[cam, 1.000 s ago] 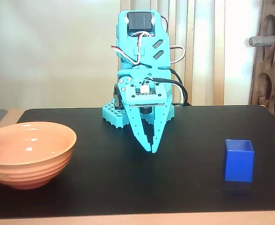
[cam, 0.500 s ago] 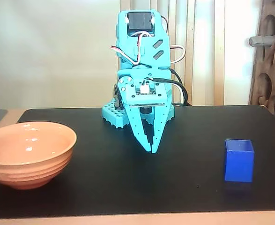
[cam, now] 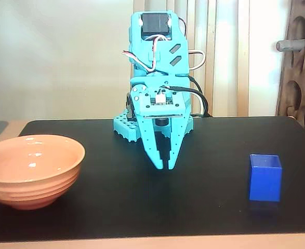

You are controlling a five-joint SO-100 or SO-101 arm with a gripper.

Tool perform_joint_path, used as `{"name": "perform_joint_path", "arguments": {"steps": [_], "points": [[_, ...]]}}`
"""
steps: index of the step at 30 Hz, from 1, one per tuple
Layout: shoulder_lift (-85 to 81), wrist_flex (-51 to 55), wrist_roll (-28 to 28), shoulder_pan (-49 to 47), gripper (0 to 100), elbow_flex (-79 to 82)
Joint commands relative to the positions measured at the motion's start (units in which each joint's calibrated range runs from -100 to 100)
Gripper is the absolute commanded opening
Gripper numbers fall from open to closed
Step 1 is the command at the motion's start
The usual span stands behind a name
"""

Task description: Place the blue cube in the orange bowl.

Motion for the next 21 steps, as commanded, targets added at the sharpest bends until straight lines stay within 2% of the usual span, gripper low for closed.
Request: {"name": "perform_joint_path", "arguments": {"steps": [1, 4, 8, 21], "points": [[-1.02, 0.71, 0.37, 0.87, 16, 0.45], [-1.02, 0.62, 0.37, 0.97, 21, 0.45], [-1.02, 0.54, 0.42, 0.57, 33, 0.45], [-1.10, 0.19, 0.42, 0.57, 36, 0.45]]}}
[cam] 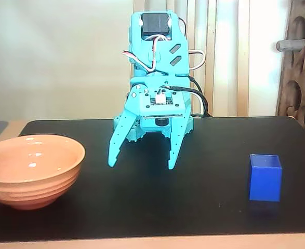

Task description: Place the blue cube in the orange bowl.

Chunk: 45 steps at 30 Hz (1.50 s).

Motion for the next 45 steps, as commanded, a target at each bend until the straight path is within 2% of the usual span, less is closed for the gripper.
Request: {"name": "perform_joint_path", "arguments": {"steps": [1, 7, 21, 25, 32, 45], "points": [[-1.10, 0.19, 0.42, 0.57, 36, 0.45], [-1.02, 0.01, 0.37, 1.08, 32, 0.45], [-0.59, -0.16, 0.00, 0.97, 32, 0.36], [3.07, -1.55, -0.15, 0.97, 32, -0.73], [13.55, -14.36, -0.10, 0.27, 32, -2.63], [25.14, -14.36, -0.10, 0.47, 32, -13.71]]}}
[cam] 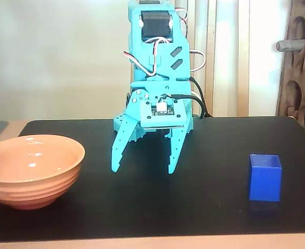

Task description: Place the blue cube in the orange bowl.

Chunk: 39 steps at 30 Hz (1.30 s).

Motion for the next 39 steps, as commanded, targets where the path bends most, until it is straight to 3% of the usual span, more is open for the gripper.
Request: {"name": "perform_joint_path", "arguments": {"steps": [1, 30, 39], "points": [[4.41, -1.41, -0.31, 0.57, 32, -9.38], [20.69, -1.33, -0.31, -4.55, 32, -33.24], [21.20, -1.33, -4.09, -10.67, 32, -34.24]]}}
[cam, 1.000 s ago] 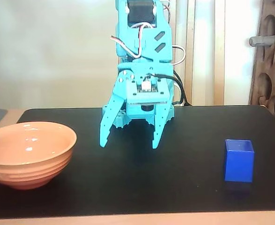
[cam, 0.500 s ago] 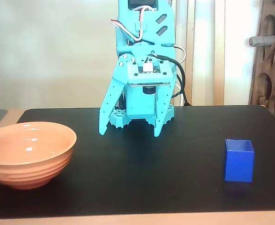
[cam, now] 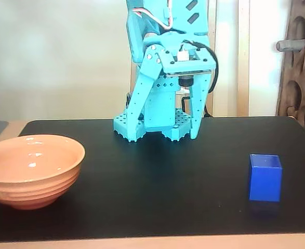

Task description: Place the blue cube in the orange bowl.

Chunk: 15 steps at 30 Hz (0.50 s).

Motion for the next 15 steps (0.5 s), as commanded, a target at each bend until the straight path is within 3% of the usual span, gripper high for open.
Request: {"name": "perform_joint_path", "arguments": {"steps": [1, 15], "points": [[0.22, -1.33, -1.53, -3.48, 32, -6.89], [0.13, -1.33, -5.78, -10.90, 32, -6.99]]}}
